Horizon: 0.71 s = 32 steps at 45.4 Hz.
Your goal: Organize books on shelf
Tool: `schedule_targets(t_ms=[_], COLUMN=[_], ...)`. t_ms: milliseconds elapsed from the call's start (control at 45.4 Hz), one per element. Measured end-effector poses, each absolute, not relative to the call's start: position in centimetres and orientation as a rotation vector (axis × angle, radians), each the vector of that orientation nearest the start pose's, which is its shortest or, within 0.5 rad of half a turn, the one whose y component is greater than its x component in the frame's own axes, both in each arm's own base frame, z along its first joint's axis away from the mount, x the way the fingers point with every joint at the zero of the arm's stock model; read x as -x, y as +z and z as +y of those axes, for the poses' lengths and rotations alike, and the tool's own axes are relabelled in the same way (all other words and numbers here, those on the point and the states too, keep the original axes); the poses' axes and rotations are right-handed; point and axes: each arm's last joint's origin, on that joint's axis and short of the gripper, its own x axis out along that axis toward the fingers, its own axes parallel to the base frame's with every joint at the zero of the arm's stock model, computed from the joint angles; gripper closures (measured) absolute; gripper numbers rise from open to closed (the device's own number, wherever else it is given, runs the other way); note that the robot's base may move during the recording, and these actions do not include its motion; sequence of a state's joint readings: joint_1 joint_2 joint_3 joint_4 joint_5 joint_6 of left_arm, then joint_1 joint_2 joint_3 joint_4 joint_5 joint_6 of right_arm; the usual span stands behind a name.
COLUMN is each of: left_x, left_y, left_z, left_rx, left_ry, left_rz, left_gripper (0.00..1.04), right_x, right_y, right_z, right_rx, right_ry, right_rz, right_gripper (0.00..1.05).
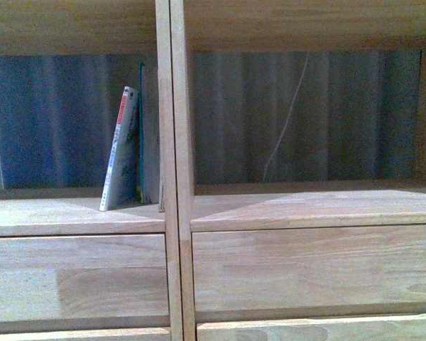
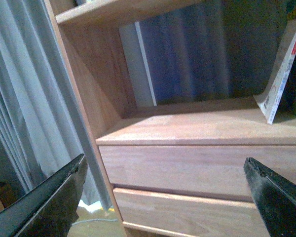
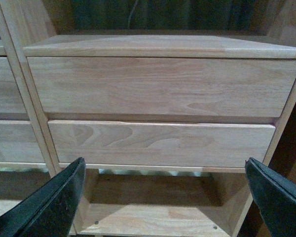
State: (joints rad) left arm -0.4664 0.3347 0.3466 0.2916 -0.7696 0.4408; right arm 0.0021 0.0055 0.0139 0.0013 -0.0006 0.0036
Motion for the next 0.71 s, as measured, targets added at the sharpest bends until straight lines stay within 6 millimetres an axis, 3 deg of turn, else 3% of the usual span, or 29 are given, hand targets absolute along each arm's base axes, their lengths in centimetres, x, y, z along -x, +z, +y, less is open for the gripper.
schedule_targets(t_ms=[132,220,375,441,705], left_x=[-9.9,-9.8,-9.8,-9.7,-9.7], left_y=[23.2,21.1,16.8,16.7,16.7], left_z=[-3.4,-3.2,-2.8,-2.3,-1.4], left_rx=[-0.204,-0.143,-0.05,-0.024,-0.005], left_ry=[0.305,0.079,-0.02,-0.016,-0.01], left_rz=[-0.114,-0.037,0.004,-0.001,-0.007], left_gripper=[0.08,0.24,0.5,0.66,1.02], right_x=[-9.7,-9.7,-9.7,-9.7,-9.7], right_y=[16.8,16.8,16.8,16.8,16.8], right_z=[0.0,0.0,0.0,0.0,0.0], right_rx=[-0.004,-0.004,-0.004,-0.004,-0.004], right_ry=[0.003,0.003,0.003,0.003,0.003], right_rz=[-0.01,-0.01,-0.01,-0.01,-0.01], right_gripper=[0.07,0.07,0.07,0.07,0.07])
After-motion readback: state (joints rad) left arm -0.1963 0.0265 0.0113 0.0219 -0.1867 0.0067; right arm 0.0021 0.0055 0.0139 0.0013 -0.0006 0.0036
